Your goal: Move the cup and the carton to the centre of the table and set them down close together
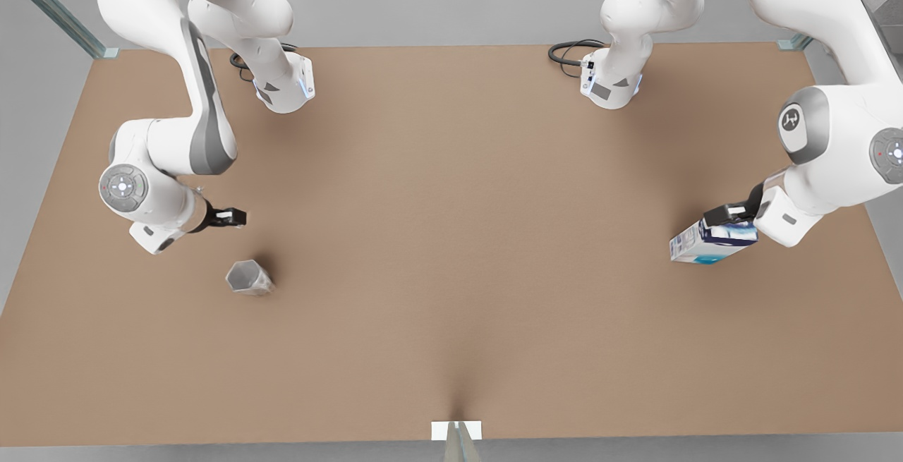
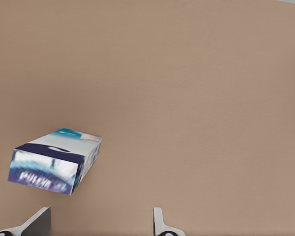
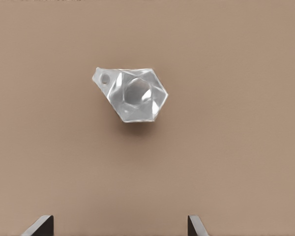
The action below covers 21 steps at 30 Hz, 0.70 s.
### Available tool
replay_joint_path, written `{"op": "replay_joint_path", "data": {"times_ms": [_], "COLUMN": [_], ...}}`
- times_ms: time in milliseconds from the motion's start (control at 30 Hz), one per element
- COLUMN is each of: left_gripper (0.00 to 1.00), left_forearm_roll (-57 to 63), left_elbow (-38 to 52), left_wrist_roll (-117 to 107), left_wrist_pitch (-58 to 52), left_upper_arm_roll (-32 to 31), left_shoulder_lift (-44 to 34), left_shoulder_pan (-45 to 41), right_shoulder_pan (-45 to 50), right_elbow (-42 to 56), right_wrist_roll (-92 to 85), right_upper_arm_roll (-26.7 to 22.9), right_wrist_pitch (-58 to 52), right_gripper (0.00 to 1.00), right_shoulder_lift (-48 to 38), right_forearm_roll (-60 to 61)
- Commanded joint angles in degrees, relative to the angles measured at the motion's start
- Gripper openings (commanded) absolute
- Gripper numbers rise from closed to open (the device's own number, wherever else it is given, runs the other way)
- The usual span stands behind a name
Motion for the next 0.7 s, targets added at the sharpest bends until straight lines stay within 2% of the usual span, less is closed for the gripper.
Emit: {"op": "replay_joint_path", "data": {"times_ms": [0, 100, 300, 667], "left_gripper": [1.0, 1.0, 1.0, 1.0], "left_forearm_roll": [0.0, 0.0, -0.1, -0.1], "left_elbow": [0.0, 0.0, 0.0, 0.0], "left_wrist_roll": [0.0, -0.1, 0.0, 0.0], "left_wrist_pitch": [0.0, 0.0, 0.4, 0.4], "left_upper_arm_roll": [0.0, 0.0, 0.0, 0.0], "left_shoulder_lift": [0.1, 0.3, 0.6, 0.8], "left_shoulder_pan": [0.0, 0.0, 0.0, 0.0], "right_shoulder_pan": [-0.3, -0.3, -0.9, -1.3], "right_elbow": [-0.2, -2.0, -1.0, -1.1], "right_wrist_roll": [0.1, 0.2, 3.2, 3.0], "right_upper_arm_roll": [-0.3, -2.6, -3.8, -4.2], "right_wrist_pitch": [0.0, 6.5, 14.8, 20.8], "right_gripper": [1.0, 1.0, 1.0, 1.0], "right_shoulder_lift": [0.0, 0.7, 8.9, 14.7], "right_forearm_roll": [0.0, 0.1, 1.9, 4.2]}}
